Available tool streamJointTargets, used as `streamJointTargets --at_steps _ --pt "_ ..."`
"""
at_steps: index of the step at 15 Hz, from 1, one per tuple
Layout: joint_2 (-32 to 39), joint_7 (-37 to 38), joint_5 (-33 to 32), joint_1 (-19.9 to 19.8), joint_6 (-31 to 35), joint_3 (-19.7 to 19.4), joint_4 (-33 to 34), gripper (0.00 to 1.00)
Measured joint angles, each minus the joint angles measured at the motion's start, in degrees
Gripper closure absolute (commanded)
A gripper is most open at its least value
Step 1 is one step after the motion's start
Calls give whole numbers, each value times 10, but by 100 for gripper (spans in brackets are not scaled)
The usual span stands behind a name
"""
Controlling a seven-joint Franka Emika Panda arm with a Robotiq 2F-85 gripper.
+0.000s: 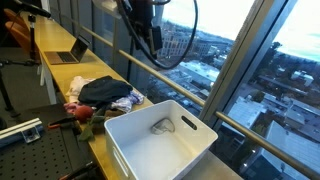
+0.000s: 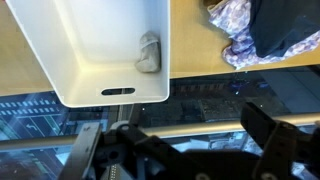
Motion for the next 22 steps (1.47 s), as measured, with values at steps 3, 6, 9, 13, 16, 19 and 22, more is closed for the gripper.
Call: streamJointTargets --at_steps 3,6,9,13,16,19,22 --pt "41 -18 -10 -15 -3 -13 46 0" --pt "83 -46 -6 -30 -18 -31 81 0" --pt "120 -73 4 -40 -21 -37 91 0" --pt "174 -120 39 -43 -22 -36 106 0" --pt "223 -156 57 -58 -23 -36 138 0" --pt "266 -177 62 -73 -41 -30 184 0" --pt "304 -179 62 -80 -57 -17 227 0"
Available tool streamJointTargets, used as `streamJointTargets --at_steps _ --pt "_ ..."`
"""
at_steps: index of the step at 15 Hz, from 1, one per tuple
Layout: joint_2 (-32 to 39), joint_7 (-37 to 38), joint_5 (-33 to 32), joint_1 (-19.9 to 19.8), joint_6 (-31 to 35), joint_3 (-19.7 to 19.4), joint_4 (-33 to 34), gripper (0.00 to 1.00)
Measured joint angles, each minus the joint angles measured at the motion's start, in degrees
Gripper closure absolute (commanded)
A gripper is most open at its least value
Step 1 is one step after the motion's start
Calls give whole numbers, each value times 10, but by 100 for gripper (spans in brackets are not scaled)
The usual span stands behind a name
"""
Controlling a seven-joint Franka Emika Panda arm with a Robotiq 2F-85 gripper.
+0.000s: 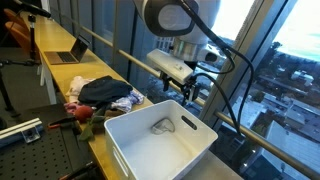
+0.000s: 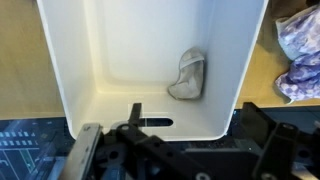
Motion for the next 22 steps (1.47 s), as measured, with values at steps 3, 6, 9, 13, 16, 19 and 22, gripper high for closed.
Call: streamJointTargets --at_steps 3,6,9,13,16,19,22 --pt "39 0 0 -6 -11 12 36 0" --pt "73 0 0 -15 -23 22 67 0" --pt "88 -6 -2 -23 -35 24 84 0" --pt "95 -22 -3 -34 -44 25 89 0" --pt "97 -27 -4 -38 -44 25 88 0" --pt "97 -27 -4 -38 -44 26 87 0" --pt "97 -27 -4 -38 -44 26 87 0"
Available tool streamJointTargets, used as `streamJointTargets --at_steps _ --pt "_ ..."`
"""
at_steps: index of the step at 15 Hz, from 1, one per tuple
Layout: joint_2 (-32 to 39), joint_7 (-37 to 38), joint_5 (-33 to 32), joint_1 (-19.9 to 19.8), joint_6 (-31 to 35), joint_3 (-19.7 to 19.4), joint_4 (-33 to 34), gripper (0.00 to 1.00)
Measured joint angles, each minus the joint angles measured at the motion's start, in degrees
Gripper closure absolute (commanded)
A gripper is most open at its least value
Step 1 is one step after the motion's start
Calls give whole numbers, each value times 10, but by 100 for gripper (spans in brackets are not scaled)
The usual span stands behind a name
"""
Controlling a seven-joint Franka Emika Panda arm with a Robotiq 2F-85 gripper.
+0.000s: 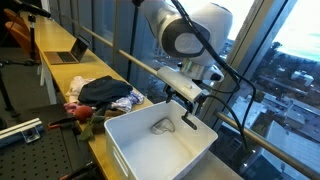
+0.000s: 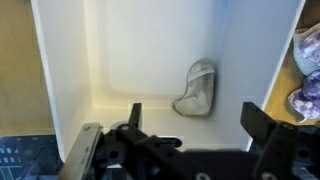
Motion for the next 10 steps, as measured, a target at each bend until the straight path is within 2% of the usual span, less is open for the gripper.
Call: streamJointTargets --at_steps 10 --pt "2 -5 -19 0 -3 1 -10 0"
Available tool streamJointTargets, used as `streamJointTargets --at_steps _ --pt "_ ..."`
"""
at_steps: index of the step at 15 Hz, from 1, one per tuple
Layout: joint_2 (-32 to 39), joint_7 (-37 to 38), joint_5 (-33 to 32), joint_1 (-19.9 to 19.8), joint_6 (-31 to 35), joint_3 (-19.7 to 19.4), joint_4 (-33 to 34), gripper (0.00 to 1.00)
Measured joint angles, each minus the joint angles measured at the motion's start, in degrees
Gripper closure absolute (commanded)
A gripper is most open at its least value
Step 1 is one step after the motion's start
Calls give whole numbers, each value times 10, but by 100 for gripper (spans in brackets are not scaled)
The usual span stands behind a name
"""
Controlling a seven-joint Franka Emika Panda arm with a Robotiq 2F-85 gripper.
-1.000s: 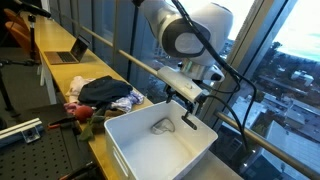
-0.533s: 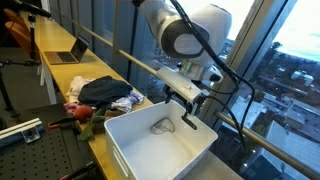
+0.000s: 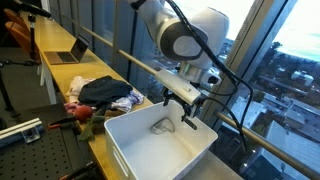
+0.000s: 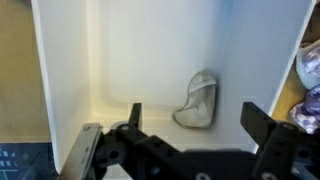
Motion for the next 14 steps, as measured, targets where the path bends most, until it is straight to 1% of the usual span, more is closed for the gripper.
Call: streamJointTargets --at_steps 2,10,14 --pt "0 0 -10 0 -4 0 0 0" --pt "-1 1 -70 0 -63 -3 0 0" --pt "-5 1 -76 -1 -70 -7 0 0"
